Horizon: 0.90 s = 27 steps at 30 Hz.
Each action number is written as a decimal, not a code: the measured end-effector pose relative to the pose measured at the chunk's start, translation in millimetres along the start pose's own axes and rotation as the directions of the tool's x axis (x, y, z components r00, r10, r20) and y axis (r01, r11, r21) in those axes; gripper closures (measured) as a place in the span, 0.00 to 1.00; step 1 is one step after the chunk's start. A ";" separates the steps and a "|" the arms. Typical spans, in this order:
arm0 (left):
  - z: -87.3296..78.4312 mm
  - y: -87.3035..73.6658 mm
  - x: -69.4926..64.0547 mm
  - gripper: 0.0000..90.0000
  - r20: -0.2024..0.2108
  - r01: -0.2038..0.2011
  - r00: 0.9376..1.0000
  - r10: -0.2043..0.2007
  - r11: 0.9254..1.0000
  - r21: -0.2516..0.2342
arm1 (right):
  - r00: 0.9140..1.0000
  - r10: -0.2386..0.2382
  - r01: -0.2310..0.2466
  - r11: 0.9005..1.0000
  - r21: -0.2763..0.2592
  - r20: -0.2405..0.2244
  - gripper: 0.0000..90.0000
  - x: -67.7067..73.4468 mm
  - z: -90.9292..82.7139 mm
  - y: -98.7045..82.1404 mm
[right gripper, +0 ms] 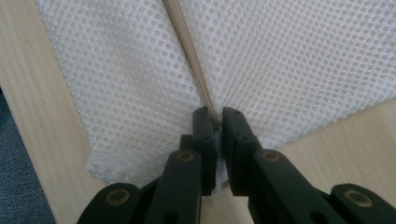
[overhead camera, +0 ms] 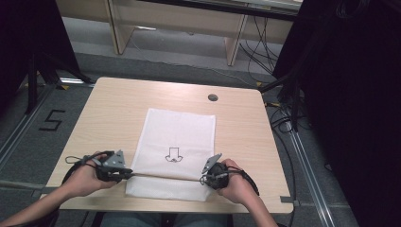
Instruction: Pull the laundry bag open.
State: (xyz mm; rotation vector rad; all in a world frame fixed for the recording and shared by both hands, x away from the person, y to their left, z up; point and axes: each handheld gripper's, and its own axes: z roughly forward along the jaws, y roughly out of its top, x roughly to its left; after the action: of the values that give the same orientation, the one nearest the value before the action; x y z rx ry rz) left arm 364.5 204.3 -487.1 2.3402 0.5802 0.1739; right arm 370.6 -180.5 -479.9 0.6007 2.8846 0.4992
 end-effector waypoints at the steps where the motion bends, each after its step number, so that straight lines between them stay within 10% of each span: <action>1: -0.9 -0.9 -1.1 0.91 -0.005 0.007 1.000 -0.007 1.000 -0.018 | 1.000 -0.021 0.021 1.000 -0.009 -0.003 0.95 -1.5 0.5 -0.1; 4: -0.3 -0.3 -4.9 0.91 -0.016 -0.038 0.999 0.038 0.999 0.004 | 1.000 -0.006 0.006 1.000 0.011 0.005 0.95 0.7 0.0 1.6; 13: -2.1 -4.2 -0.8 0.91 -0.016 0.007 1.000 -0.007 0.999 0.046 | 1.000 -0.022 0.022 1.000 -0.012 -0.006 0.95 -1.1 0.6 -0.2; 22: -6.4 -6.8 2.3 0.91 -0.090 -0.022 0.995 0.030 0.996 0.087 | 1.000 -0.010 0.010 1.000 0.008 0.004 0.95 0.0 -0.6 -0.8; 23: -8.5 -8.0 4.2 0.91 -0.058 0.028 0.998 -0.025 0.998 0.061 | 1.000 -0.014 0.013 1.000 0.021 0.019 0.95 -0.6 -1.2 -1.1; 27: -7.0 -8.9 2.6 0.91 -0.048 0.000 0.999 0.004 0.996 0.090 | 1.000 -0.010 0.009 1.000 0.016 0.010 0.95 -2.4 -1.7 -2.5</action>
State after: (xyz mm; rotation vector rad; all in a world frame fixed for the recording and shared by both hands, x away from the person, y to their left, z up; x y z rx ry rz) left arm 361.6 215.6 -488.0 2.4299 0.6212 0.2098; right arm 371.5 -184.1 -478.9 0.5900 2.8830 0.4708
